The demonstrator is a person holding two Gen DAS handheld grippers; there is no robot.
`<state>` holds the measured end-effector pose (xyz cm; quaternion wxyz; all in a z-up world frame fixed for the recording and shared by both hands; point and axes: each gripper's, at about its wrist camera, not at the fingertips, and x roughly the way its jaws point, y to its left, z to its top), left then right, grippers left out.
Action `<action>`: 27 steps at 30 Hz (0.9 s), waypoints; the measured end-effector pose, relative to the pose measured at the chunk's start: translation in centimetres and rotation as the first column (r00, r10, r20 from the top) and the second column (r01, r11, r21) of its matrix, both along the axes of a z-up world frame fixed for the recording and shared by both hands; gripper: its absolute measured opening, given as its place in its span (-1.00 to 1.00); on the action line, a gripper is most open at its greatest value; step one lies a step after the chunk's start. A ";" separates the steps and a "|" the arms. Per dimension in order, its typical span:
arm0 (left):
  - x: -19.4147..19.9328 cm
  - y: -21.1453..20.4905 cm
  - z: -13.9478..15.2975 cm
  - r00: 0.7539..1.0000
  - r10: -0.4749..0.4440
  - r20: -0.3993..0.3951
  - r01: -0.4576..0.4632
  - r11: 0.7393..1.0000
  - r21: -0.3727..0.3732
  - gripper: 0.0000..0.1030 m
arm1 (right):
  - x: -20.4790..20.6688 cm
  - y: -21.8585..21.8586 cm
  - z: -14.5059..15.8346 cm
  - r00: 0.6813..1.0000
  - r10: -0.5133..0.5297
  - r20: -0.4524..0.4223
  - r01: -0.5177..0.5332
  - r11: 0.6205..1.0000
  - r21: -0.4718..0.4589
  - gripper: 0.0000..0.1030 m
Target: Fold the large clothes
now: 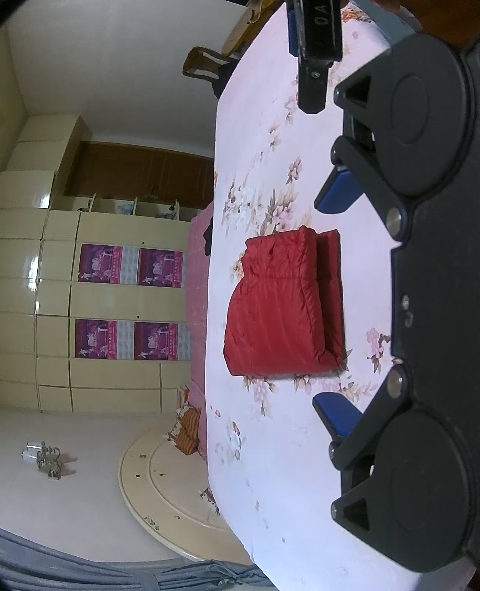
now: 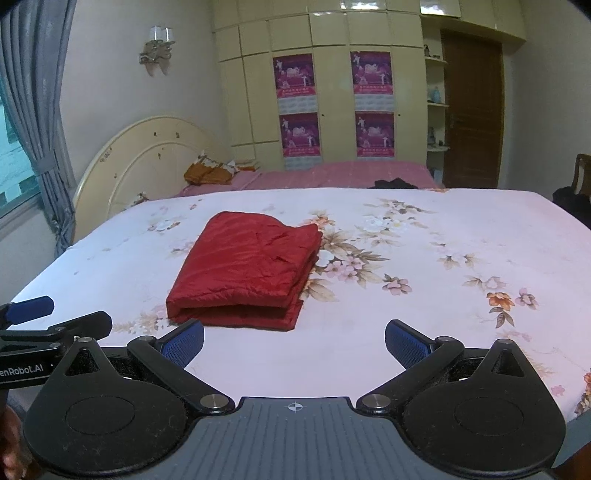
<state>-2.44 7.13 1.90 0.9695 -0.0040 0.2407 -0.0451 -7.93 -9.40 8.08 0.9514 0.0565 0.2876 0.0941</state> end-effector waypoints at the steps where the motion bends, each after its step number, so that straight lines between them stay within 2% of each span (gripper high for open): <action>1: 0.0 0.0 0.0 1.000 0.000 -0.001 0.000 1.000 0.002 1.00 | 0.0 0.0 0.0 1.000 -0.001 -0.001 0.001 1.000 0.000 1.00; 27: 0.0 -0.5 -0.1 1.000 0.002 -0.001 -0.002 1.000 0.004 1.00 | 0.2 -0.1 0.2 1.000 0.006 0.000 -0.006 1.000 0.009 1.00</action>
